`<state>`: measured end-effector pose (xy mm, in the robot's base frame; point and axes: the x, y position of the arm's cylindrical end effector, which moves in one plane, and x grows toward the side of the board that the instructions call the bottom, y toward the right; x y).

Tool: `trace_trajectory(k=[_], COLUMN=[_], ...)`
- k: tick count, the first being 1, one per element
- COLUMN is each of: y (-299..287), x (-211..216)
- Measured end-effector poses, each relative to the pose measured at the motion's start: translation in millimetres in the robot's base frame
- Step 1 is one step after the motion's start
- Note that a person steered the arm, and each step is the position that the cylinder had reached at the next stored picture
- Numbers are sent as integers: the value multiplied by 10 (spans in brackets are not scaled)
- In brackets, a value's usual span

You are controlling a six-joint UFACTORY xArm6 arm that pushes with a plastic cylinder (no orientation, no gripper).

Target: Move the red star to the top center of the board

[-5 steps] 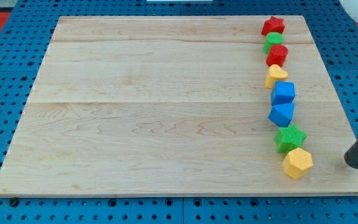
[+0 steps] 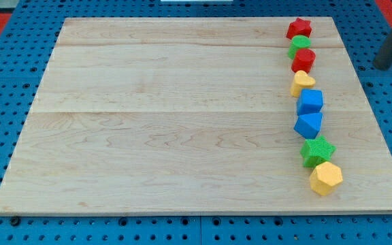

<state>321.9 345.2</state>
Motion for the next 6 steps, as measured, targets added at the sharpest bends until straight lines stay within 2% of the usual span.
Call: trace_trajectory(k=[1, 2, 3, 4, 5, 6], y=[-196, -451, -450, -1415, -2672, -2467], x=[-149, -466, -809, -800, -814, -923])
